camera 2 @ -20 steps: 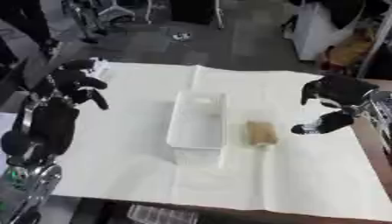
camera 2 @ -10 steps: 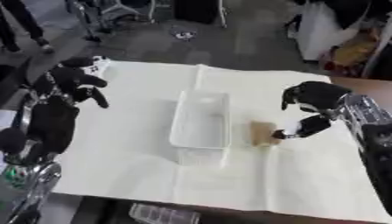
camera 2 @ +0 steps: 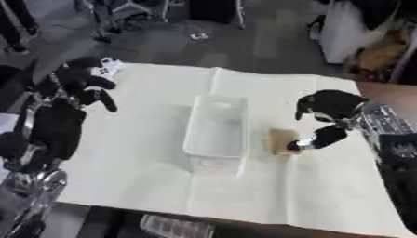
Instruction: Pick up objects on the table and place them in the box.
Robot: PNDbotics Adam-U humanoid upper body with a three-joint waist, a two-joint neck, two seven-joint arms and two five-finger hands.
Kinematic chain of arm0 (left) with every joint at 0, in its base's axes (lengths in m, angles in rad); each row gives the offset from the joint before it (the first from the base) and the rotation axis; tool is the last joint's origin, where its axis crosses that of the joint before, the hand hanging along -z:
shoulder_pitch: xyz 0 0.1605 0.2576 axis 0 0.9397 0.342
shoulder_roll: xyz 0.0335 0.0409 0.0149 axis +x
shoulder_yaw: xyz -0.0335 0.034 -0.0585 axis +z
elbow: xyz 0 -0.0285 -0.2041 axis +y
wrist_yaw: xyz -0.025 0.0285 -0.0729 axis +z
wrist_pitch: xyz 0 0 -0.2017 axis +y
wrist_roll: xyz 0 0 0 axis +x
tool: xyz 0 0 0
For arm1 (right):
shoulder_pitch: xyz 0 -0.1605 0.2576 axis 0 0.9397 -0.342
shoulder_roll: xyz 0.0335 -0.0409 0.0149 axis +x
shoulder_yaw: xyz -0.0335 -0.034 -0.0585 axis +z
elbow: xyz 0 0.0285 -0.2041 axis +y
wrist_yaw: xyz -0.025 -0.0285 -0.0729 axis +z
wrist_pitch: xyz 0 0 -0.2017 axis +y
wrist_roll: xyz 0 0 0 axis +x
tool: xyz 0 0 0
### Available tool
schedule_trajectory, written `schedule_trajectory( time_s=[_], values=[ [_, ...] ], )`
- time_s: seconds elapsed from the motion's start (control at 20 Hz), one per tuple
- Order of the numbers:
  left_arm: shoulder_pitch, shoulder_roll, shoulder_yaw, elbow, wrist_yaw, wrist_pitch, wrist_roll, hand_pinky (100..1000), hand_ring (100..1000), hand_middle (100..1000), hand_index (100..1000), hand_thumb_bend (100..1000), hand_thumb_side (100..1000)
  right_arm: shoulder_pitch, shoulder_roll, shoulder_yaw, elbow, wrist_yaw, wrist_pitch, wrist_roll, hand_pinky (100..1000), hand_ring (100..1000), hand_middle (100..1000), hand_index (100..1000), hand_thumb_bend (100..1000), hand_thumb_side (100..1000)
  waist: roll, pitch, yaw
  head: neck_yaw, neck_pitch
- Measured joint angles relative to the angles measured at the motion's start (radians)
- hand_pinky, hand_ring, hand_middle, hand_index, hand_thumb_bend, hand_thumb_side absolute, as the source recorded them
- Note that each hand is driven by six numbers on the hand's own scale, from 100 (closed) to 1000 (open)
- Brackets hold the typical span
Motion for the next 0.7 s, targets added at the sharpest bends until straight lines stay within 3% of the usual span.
schedule_trajectory(
  time_s=[0.3, 0.7],
  values=[
    [-0.015, 0.000, -0.001, 0.000, 0.007, 0.003, -0.009, 420, 661, 782, 738, 678, 786, -0.001, 0.007, -0.012, 0.005, 0.000, 0.008, 0.015, 870, 775, 745, 740, 709, 1000, -0.010, 0.018, 0.009, -0.002, -0.021],
    [-0.041, -0.001, -0.006, 0.000, 0.001, 0.007, -0.013, 414, 663, 785, 738, 671, 801, -0.044, 0.010, -0.030, 0.013, -0.019, 0.034, 0.042, 969, 842, 792, 848, 727, 1000, -0.031, 0.073, 0.021, -0.002, -0.080]
  ],
)
